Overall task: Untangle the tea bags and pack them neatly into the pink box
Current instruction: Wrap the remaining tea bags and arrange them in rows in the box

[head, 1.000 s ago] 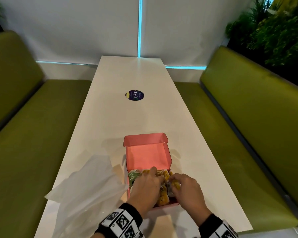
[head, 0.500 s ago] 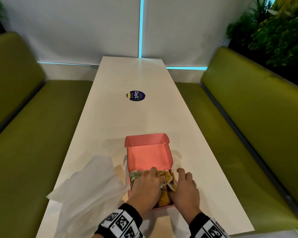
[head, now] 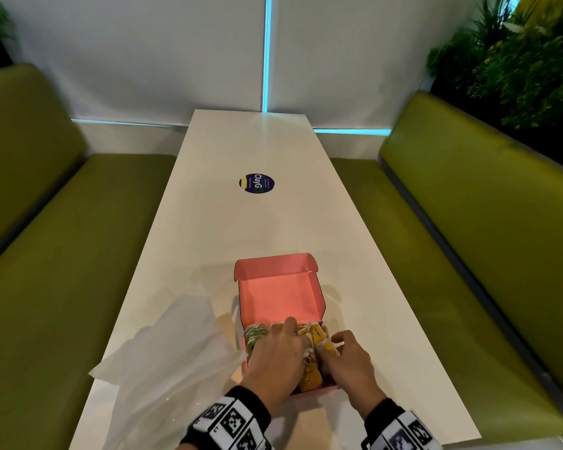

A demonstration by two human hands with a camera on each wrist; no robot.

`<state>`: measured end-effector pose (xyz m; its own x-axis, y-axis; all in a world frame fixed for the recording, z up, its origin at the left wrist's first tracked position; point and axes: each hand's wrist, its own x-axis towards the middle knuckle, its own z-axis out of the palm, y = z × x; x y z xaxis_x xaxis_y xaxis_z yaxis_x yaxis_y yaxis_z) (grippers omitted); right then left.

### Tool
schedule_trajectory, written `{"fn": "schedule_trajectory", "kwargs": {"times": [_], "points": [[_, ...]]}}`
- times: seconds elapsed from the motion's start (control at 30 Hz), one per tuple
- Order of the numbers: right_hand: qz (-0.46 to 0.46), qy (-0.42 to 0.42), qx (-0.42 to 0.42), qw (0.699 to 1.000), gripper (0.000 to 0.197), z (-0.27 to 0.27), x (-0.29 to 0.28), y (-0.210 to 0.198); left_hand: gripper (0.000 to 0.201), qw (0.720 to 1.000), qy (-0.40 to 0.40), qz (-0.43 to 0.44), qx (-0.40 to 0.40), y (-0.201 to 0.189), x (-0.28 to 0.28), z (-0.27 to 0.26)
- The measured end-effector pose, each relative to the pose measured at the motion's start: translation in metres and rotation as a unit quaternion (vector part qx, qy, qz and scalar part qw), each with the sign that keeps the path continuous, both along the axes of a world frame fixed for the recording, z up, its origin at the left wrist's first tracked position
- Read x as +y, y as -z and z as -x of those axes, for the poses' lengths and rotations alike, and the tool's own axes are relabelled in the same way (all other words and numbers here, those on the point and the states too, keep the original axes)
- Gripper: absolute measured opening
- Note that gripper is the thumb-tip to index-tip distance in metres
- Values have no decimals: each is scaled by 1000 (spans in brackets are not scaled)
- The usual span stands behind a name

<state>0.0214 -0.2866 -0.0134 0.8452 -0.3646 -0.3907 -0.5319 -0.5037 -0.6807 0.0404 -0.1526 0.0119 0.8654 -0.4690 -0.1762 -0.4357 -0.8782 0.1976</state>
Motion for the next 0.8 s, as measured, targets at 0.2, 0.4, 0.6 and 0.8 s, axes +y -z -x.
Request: {"fn": "schedule_trajectory", "kwargs": {"times": [0.2, 0.4, 0.6, 0.8], "points": [[-20, -19, -45, 999, 22, 7, -21, -20, 33, 999, 3, 35, 1, -5, -2, 2], [150, -97, -26, 984, 22, 10, -23, -19, 31, 998, -7, 58, -6, -6, -13, 2], [199, -81, -49, 975, 21, 10, -10, -15, 45, 991, -103, 69, 41, 1, -27, 2], [183, -55, -53, 980, 18, 10, -10, -24, 36, 983, -141, 102, 56, 10, -28, 0]]}}
